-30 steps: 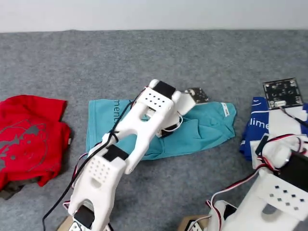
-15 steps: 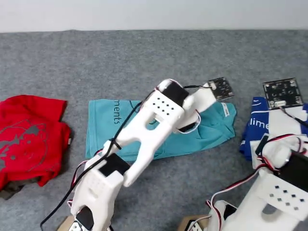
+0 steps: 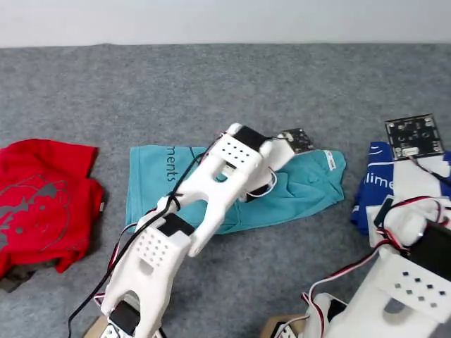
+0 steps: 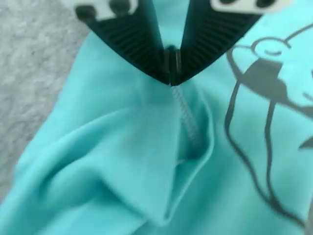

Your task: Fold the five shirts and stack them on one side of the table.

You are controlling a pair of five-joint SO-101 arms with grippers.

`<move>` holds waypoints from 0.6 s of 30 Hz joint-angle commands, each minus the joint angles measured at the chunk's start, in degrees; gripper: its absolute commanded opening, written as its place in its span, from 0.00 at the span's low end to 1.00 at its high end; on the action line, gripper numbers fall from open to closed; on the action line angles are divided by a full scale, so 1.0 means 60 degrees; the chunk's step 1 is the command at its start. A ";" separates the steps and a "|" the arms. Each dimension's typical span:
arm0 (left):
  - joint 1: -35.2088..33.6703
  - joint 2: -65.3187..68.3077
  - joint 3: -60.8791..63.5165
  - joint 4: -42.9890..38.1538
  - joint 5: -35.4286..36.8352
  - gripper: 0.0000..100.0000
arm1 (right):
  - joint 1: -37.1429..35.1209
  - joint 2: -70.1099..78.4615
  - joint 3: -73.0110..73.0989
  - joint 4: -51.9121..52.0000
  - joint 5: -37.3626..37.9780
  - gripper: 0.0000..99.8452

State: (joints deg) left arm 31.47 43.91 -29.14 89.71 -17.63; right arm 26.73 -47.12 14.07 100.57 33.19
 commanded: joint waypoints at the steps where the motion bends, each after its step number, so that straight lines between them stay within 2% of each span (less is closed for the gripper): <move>1: -0.0044 -0.0586 -0.0051 0.0513 -0.0132 0.01 | 0.0066 -0.0139 -0.0073 0.0359 0.0029 0.01; 6: -0.0044 -0.1817 -0.0051 0.0835 0.0117 0.01 | 0.0022 -0.0022 -0.0015 0.0227 0.0000 0.01; 11: -0.0571 -0.3136 -0.0051 0.1407 0.1055 0.01 | -0.1004 0.0051 0.0601 -0.0564 0.0000 0.01; 13: -0.1172 -0.3663 -0.0051 0.1641 0.1509 0.01 | -0.1575 0.0374 0.0894 -0.0740 -0.0103 0.01; 18: -0.3297 -0.5407 0.0300 0.1788 0.2095 0.00 | -0.2762 0.2103 0.1011 -0.1546 -0.1245 0.01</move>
State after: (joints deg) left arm 18.73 20.35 -28.26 98.86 -6.73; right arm 13.89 -39.91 20.66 94.59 28.79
